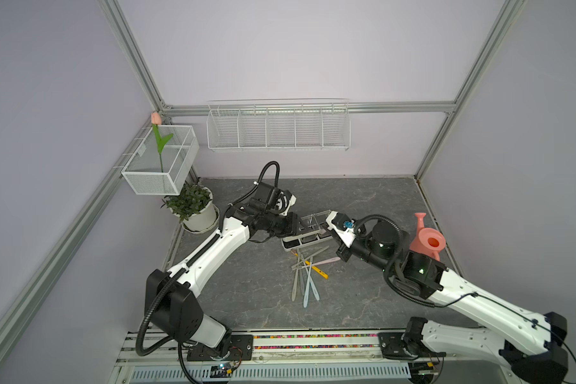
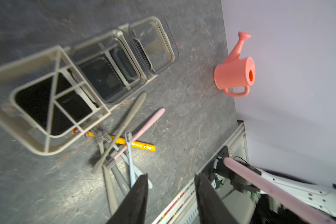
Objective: Place the toothbrush into the toothbrush holder
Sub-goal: Pick up the toothbrush from the center of the board, then place the toothbrush in the toothbrush holder.
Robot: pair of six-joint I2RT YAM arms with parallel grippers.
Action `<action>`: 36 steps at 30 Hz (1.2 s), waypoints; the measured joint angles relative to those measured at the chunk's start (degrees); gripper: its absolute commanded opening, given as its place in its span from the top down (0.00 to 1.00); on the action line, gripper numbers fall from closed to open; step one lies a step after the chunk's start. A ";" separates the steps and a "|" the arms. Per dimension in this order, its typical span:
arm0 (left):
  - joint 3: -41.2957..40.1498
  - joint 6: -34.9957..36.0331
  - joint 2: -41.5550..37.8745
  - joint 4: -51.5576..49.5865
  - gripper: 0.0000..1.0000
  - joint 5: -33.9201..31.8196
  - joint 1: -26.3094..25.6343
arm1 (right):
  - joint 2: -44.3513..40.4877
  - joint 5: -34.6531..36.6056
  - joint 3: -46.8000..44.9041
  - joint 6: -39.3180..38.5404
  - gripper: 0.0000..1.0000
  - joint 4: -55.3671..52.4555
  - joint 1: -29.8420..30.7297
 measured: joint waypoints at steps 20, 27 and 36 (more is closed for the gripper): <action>-25.97 7.76 -28.17 13.35 0.47 -26.10 -3.04 | 16.20 -10.64 12.92 9.22 0.93 -12.41 -9.40; -34.73 6.73 -38.86 18.80 0.47 -34.38 -3.04 | 21.22 -12.22 15.76 11.93 0.93 -8.79 -12.09; -46.03 9.07 -49.83 30.64 0.45 -37.51 -3.04 | 27.04 -18.53 17.90 19.63 0.93 -2.64 -16.28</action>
